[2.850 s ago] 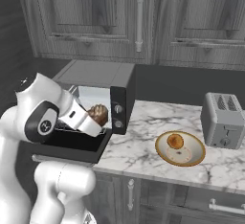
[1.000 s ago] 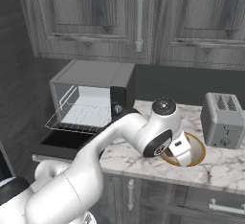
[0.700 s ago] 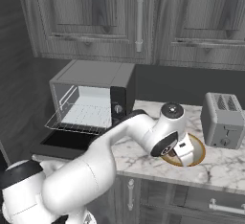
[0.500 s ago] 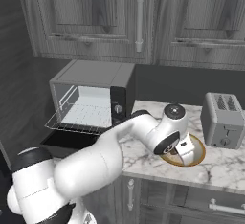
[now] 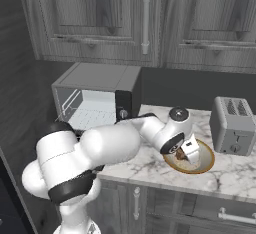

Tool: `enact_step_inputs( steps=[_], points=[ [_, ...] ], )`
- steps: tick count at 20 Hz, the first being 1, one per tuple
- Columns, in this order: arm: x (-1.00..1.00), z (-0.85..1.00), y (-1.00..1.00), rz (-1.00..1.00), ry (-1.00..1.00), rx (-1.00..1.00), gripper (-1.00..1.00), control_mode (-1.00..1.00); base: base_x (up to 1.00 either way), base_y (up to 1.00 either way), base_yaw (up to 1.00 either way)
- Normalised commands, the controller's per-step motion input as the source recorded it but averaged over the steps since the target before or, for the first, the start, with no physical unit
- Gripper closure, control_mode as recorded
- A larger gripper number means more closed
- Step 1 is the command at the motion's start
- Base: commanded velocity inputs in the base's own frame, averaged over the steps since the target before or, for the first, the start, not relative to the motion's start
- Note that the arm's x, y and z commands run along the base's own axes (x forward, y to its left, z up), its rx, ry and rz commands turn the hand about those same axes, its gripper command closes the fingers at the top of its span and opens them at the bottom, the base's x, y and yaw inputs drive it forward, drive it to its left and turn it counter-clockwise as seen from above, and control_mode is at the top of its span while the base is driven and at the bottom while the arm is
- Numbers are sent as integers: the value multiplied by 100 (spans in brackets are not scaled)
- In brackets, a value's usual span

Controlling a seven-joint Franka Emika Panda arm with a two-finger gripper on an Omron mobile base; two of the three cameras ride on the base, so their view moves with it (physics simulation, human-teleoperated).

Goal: Pick up the heated bread from the toaster oven and place it in the bowl. Then move the bread bowl to the dining counter.

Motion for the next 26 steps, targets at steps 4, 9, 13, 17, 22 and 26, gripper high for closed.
enact_step_inputs(
  steps=[4,9,13,17,22,26],
  points=[
    [29,-10,-4,0,0,0,-100,-100,0,0,0],
    [-3,0,0,-2,0,0,-100,-100,0,0,0],
    [-83,6,-12,-15,0,7,-100,-100,0,0,0],
    [-68,-5,-25,-15,0,10,-100,-100,0,0,0],
    [-11,-25,-9,-5,0,10,-100,-100,0,0,0],
    [2,-32,0,-3,0,9,-100,-100,0,0,0]
  ],
)
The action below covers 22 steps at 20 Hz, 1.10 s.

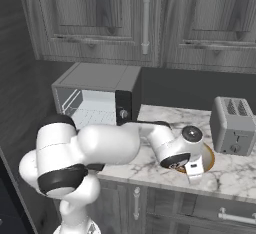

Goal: Pick up the heated bread from the toaster oven and place it in the bowl. Then move the bread bowl to the dining counter.

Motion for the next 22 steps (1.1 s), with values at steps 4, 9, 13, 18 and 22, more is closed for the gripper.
enact_step_inputs(
  steps=[4,9,13,18,22],
  points=[
    [2,-22,1,-1,0,10,-100,-100,0,0,0],
    [3,-9,25,0,2,8,-100,-100,0,0,0],
    [16,0,28,0,0,5,-100,-100,0,0,0],
    [28,-4,23,0,2,2,-100,-100,0,0,0],
    [21,-22,18,0,4,0,-100,-100,0,0,0]
  ],
)
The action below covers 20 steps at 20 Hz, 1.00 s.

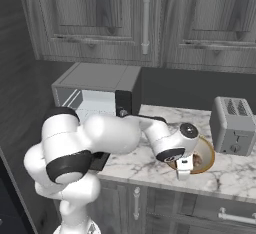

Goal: Pick up the heated bread from the toaster oven and place it in the bowl. Then move the bread bowl to the dining counter.

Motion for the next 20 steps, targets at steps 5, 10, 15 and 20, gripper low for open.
enact_step_inputs(
  steps=[5,10,15,20],
  points=[
    [25,-26,5,-4,2,0,-100,-100,0,0,0],
    [10,-14,0,-8,1,0,-100,-100,0,0,0],
    [-27,0,0,-3,0,0,-100,-100,0,0,0],
    [0,0,0,-1,0,0,-100,-100,0,0,0]
  ],
)
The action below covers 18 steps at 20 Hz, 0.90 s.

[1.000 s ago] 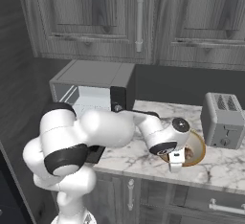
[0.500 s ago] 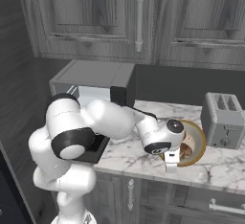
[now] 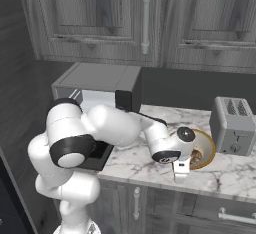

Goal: Pick up the heated bread from the toaster oven and place it in the bowl. Then move the bread bowl to the dining counter.

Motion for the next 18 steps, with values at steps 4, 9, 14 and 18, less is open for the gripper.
enact_step_inputs(
  steps=[4,9,14,18],
  points=[
    [25,0,0,-2,0,0,-100,-100,0,0,0],
    [38,-1,0,-3,0,0,-100,-100,0,0,0],
    [25,-9,-2,-4,-1,0,-100,-100,0,0,0],
    [0,-20,-20,-10,-3,0,100,-100,0,0,0]
  ],
)
